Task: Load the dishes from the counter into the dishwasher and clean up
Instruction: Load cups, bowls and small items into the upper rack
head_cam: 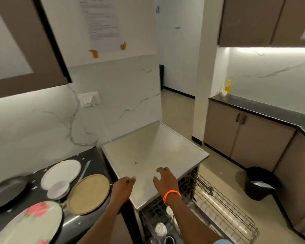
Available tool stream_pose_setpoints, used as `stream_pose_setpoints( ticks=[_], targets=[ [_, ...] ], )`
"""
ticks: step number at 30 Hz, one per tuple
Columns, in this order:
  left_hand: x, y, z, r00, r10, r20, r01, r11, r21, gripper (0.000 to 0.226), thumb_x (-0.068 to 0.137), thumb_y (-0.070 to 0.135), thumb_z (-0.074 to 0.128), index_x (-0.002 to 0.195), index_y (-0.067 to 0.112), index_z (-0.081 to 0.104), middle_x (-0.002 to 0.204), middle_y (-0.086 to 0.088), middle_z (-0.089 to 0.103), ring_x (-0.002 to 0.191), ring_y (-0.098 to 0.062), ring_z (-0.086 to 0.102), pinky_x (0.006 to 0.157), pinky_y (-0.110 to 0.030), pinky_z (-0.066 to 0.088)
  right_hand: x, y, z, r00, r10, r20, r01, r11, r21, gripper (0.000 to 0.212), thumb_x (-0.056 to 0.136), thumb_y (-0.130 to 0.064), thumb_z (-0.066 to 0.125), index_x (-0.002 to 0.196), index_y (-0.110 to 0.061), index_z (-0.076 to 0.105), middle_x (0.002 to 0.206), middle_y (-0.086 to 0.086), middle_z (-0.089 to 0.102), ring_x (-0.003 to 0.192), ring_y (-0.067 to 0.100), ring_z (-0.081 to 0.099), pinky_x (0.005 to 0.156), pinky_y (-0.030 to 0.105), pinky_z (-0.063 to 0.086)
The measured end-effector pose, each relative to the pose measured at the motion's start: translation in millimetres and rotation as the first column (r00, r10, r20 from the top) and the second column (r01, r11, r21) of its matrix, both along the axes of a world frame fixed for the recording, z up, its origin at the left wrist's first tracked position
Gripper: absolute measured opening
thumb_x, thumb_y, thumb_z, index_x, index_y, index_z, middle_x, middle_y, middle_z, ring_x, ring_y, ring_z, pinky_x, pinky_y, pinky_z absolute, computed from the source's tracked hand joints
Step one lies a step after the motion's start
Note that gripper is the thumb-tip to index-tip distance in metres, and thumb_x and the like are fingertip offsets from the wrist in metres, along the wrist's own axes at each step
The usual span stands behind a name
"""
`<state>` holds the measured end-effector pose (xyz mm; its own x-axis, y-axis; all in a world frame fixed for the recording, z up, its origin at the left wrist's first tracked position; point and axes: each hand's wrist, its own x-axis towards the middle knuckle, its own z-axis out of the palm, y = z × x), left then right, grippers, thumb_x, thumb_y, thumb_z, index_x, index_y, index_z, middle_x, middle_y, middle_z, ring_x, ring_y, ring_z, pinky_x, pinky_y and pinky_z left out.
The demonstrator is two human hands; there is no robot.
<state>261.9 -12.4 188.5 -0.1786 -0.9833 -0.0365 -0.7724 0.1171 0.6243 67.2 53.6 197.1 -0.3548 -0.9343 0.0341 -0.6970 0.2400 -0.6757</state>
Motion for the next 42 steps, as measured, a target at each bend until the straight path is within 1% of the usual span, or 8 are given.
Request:
stream_pose_setpoints(
  ticks=[3,5,10,17,22,28,34,42],
  targets=[
    [48,11,11,0.996,0.091,-0.003,-0.091,0.996,-0.023,0.053,0.101,0.050,0.051,0.060,0.017,0.051,0.055,-0.001,0.057,0.053,-0.012,0.055,0.056,-0.031,0.039,38,-11,4,0.996,0.085,-0.033,-0.085,0.996,0.000,0.039,0.095,-0.034,0.055,0.132,-0.023,0.054,0.132,-0.001,0.051,0.105,0.023,0.061,0.089,0.034,0.051],
    [83,15,21,0.986,0.168,-0.014,-0.168,0.985,-0.037,0.051,0.101,0.047,0.052,0.059,0.019,0.053,0.056,0.001,0.057,0.058,-0.014,0.056,0.062,-0.035,0.041,69,-20,9,0.986,0.159,-0.053,-0.160,0.987,-0.003,0.038,0.094,-0.033,0.056,0.130,-0.022,0.056,0.130,0.001,0.052,0.105,0.025,0.061,0.090,0.035,0.050],
    [189,26,35,0.928,0.371,-0.041,-0.372,0.928,-0.018,0.047,0.100,0.046,0.055,0.062,0.018,0.056,0.063,0.002,0.062,0.068,-0.019,0.061,0.068,-0.036,0.046,165,-41,23,0.938,0.340,-0.072,-0.343,0.939,-0.035,0.039,0.088,-0.032,0.062,0.125,-0.020,0.060,0.125,0.004,0.056,0.108,0.027,0.060,0.089,0.035,0.049],
    [328,60,40,0.804,0.590,-0.068,-0.593,0.804,-0.036,0.050,0.098,0.042,0.057,0.057,0.015,0.050,0.057,0.000,0.057,0.062,-0.020,0.054,0.064,-0.039,0.040,301,-57,25,0.857,0.505,-0.099,-0.510,0.860,-0.025,0.042,0.090,-0.033,0.060,0.130,-0.019,0.059,0.135,0.004,0.056,0.116,0.027,0.057,0.097,0.036,0.046],
    [414,83,27,0.750,0.662,-0.005,-0.661,0.750,0.024,0.048,0.099,0.050,0.053,0.072,0.012,0.064,0.073,-0.003,0.066,0.074,-0.023,0.062,0.070,-0.037,0.047,380,-51,16,0.820,0.569,-0.067,-0.573,0.817,-0.066,0.035,0.085,-0.029,0.065,0.120,-0.023,0.065,0.121,0.003,0.062,0.107,0.027,0.062,0.086,0.036,0.051],
    [491,124,13,0.658,0.752,-0.048,-0.746,0.659,0.100,0.037,0.098,0.048,0.056,0.078,0.018,0.066,0.078,-0.001,0.067,0.071,-0.014,0.060,0.065,-0.031,0.047,467,-42,-8,0.745,0.664,-0.058,-0.667,0.744,-0.054,0.039,0.086,-0.029,0.069,0.124,-0.021,0.065,0.130,0.003,0.061,0.114,0.024,0.059,0.098,0.034,0.048],
    [554,144,-2,0.522,0.850,-0.066,-0.839,0.526,0.137,0.041,0.098,0.049,0.057,0.071,0.019,0.064,0.071,-0.001,0.065,0.066,-0.014,0.057,0.060,-0.031,0.041,549,-50,-17,0.634,0.768,-0.086,-0.773,0.633,-0.041,0.038,0.088,-0.032,0.066,0.124,-0.021,0.064,0.130,0.002,0.062,0.118,0.023,0.057,0.101,0.035,0.046],
    [596,111,-34,0.450,0.893,-0.002,-0.874,0.441,0.205,0.040,0.099,0.047,0.055,0.072,0.018,0.060,0.074,-0.001,0.063,0.069,-0.013,0.057,0.059,-0.029,0.040,595,-109,-44,0.589,0.807,-0.050,-0.808,0.589,0.002,0.032,0.089,-0.027,0.066,0.120,-0.020,0.065,0.119,0.002,0.062,0.108,0.023,0.060,0.091,0.034,0.051]
  ],
)
